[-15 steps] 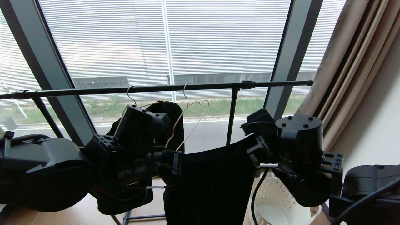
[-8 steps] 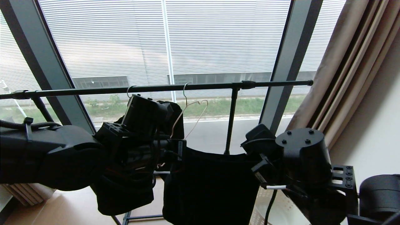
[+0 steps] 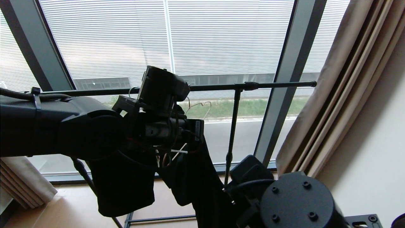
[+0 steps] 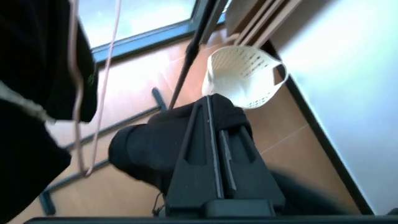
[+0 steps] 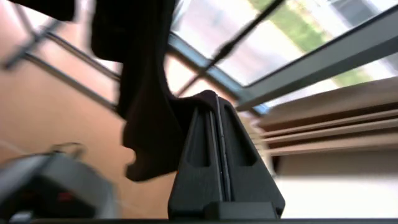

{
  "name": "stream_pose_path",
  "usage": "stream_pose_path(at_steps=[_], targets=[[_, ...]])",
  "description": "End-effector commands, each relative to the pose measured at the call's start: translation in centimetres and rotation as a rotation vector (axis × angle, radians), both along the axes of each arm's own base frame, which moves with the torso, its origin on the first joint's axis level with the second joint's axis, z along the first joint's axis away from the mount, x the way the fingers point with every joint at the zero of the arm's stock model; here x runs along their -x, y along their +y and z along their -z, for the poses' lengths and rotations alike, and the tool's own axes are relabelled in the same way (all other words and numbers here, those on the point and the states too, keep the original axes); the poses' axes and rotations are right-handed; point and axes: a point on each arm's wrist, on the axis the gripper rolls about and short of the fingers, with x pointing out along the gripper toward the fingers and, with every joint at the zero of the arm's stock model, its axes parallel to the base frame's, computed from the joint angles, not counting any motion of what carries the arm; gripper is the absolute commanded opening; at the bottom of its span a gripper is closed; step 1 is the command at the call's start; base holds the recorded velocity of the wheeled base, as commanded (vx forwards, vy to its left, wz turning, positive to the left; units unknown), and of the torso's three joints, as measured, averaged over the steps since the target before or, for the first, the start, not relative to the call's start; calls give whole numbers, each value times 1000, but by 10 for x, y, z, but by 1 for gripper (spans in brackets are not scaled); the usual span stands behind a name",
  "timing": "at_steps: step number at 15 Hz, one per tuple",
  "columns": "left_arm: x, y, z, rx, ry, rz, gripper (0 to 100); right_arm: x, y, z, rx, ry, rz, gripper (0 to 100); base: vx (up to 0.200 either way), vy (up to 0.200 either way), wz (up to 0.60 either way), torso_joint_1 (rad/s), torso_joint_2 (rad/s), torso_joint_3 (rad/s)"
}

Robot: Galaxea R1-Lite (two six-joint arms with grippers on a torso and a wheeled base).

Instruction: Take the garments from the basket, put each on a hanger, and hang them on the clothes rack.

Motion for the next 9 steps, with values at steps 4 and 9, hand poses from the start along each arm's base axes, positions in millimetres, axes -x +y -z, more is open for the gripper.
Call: stream_pose_path(at_steps=[4,9], targets=[[7,-17,-10,23,-27,49,0,0,62,12,-153,75,41,0,0,0,0,0,0,0],[9,-21,-8,22,-22,59,0,-9,89,14,-297,105,110,0,0,0,0,0,0,0]])
